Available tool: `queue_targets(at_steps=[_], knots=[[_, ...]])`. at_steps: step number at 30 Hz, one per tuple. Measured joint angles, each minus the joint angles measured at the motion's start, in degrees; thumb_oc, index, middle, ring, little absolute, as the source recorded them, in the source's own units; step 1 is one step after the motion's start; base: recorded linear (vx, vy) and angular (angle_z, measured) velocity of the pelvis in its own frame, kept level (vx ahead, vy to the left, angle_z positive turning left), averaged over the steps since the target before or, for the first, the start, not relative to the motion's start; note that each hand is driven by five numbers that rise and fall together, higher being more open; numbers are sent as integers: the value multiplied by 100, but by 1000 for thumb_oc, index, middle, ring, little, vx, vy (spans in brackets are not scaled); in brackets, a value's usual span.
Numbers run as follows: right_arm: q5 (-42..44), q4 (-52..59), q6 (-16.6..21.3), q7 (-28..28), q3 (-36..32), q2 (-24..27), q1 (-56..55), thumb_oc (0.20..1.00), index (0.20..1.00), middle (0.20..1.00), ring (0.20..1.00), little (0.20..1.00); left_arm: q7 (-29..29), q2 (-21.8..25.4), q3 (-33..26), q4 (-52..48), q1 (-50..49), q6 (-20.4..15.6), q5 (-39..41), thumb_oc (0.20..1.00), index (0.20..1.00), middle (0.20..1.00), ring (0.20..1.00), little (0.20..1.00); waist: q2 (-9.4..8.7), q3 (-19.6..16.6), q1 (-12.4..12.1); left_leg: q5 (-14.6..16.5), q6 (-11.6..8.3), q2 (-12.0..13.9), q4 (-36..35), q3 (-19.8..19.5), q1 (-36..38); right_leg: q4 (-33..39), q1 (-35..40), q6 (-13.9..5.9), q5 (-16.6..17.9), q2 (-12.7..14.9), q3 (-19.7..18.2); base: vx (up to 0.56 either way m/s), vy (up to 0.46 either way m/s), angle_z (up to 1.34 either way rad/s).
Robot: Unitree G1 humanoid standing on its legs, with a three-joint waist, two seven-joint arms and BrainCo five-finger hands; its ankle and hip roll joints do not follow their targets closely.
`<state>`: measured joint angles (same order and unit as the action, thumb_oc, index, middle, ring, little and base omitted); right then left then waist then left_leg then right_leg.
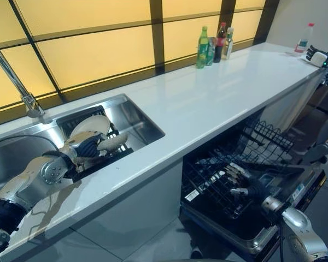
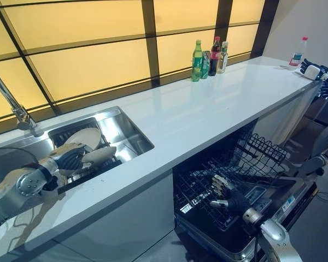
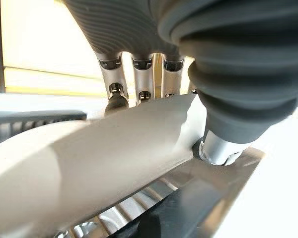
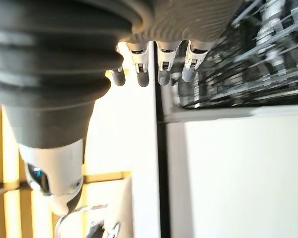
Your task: Pick up plates and place into dishwasher.
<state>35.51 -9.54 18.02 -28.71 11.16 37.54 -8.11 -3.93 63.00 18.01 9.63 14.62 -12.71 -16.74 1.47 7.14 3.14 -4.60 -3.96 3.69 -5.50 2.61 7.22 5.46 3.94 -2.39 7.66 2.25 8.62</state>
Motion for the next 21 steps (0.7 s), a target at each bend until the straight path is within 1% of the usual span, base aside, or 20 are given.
queue_targets(at_steps=[2,4,12,16,19,21], knots=[[0,183,14,55,-42,0,6,1000,1000,1000,1000,1000,-24,62,-245,-311,-88,-25,-2,200,200,200,200,200,5,-4,-63,0,0,0,0,-2,1,-2,1,3,-2,0,1,0,0,0],[0,288,16,75,-116,0,12,1000,1000,1000,1000,1000,-45,66,-362,-447,-92,-42,-3,200,200,200,200,200,20,-14,-92,1,1,-2,0,-6,4,-2,7,4,-3,2,4,-1,-11,2],[18,493,16,182,-246,40,69,1000,1000,1000,1000,1000,-157,110,-476,-628,-318,-56,-51,200,200,200,200,200,108,-96,-120,0,0,-10,1,-110,4,-18,57,44,-29,8,84,3,-11,6],[18,624,18,216,-296,176,134,1000,1000,1000,1000,1000,-129,173,-631,-702,-355,-176,-60,200,200,200,200,200,127,-108,-130,0,0,-8,1,-122,-2,-20,58,51,-34,8,101,0,0,0],[19,1046,87,285,-584,222,140,1000,1000,1000,1000,1000,-37,206,-962,-939,-477,-304,-73,200,200,200,200,200,130,-111,-173,0,0,-10,1,-124,-8,-21,50,57,-38,11,111,0,0,0],[20,1395,223,311,-758,358,166,1000,1000,1000,1000,1000,80,209,-1116,-1083,-485,-396,-131,200,200,200,200,200,131,-114,-216,3,-2,-9,2,-124,-7,-20,50,61,-41,10,112,0,0,0]])
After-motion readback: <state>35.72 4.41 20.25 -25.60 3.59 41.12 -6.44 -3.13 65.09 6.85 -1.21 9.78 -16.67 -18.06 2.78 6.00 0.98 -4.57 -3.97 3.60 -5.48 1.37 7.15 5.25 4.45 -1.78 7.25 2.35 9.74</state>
